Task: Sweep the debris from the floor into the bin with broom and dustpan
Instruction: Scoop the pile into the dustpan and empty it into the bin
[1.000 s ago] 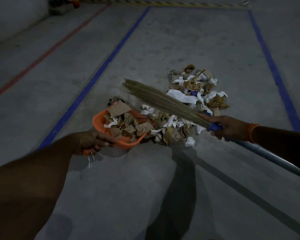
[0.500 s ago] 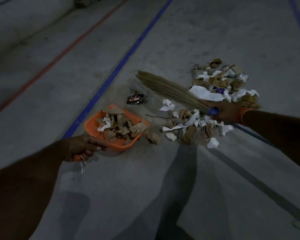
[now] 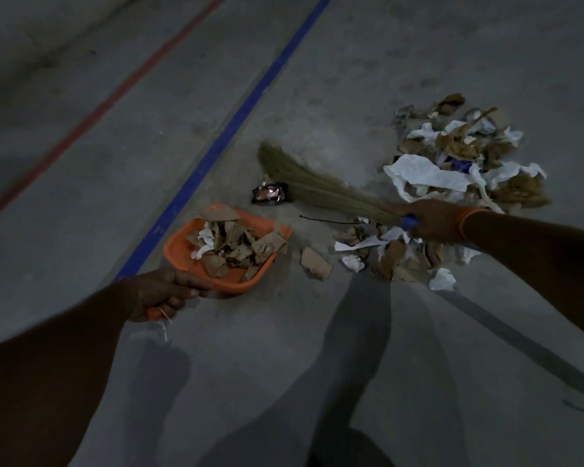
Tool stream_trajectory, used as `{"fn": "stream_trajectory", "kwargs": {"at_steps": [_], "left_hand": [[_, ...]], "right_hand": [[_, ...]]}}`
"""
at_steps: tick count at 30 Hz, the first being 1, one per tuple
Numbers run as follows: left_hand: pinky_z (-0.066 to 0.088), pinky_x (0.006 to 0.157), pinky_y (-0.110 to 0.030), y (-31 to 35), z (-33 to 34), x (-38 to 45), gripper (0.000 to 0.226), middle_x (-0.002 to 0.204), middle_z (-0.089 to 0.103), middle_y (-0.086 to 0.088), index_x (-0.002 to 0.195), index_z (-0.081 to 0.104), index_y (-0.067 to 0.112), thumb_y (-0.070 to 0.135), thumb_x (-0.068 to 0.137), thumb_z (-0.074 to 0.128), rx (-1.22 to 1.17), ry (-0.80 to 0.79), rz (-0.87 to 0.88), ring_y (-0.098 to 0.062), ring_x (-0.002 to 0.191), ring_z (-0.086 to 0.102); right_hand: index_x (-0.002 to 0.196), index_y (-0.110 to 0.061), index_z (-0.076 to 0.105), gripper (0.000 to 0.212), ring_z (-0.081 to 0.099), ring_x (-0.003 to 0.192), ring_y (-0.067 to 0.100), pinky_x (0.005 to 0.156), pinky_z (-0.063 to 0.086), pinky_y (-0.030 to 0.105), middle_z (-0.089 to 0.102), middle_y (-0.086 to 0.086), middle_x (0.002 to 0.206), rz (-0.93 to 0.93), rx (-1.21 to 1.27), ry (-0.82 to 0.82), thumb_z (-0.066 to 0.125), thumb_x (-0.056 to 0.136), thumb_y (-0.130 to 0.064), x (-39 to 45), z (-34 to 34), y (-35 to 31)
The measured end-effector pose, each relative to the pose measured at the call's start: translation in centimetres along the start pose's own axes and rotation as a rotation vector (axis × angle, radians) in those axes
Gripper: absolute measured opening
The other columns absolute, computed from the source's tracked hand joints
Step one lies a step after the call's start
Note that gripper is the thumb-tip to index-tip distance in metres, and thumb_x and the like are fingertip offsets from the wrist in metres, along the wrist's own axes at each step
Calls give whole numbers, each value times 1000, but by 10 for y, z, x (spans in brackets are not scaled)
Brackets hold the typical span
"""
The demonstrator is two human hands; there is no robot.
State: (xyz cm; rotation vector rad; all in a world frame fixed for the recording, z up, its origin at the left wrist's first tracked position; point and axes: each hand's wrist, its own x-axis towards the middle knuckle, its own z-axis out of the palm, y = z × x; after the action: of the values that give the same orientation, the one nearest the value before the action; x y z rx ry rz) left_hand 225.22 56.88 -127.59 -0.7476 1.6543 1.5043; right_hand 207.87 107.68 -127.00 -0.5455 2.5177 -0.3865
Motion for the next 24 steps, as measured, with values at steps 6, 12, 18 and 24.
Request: {"fn": "stream_trajectory", "kwargs": {"at_steps": [6,12,18,24], "left_hand": [[33,36,-16,7,7,4,31,92,72,-4,113,73,5,-9,95,51,57,-16,36,-4,46,40],[30,35,-15,15,19,-4,32,75,68,-1,101,78,3,-12,95,50,104,-25,90,-3,44,39],[26,33,-15,30,35,-27,26,51,51,-1,112,68,1,-9,97,49,212,-8,149,-4,37,34],[22,41,-15,35,24,-37,26,59,36,-4,112,75,7,0,94,58,298,-14,176,-9,41,25]], "right_hand": [[140,-54,20,80,50,96,8,81,35,17,49,-6,117,-112,-83,-126,59,87,-8,-41,19,9],[145,-48,21,81,45,124,6,99,32,18,41,-7,147,-152,29,-98,60,89,-6,-91,24,4],[148,-41,17,76,62,67,0,54,48,15,52,-28,90,-77,172,-36,57,94,-5,-138,8,3],[142,-58,17,77,59,66,18,57,56,30,58,-12,91,-69,220,3,58,95,-12,-178,-5,9]]}}
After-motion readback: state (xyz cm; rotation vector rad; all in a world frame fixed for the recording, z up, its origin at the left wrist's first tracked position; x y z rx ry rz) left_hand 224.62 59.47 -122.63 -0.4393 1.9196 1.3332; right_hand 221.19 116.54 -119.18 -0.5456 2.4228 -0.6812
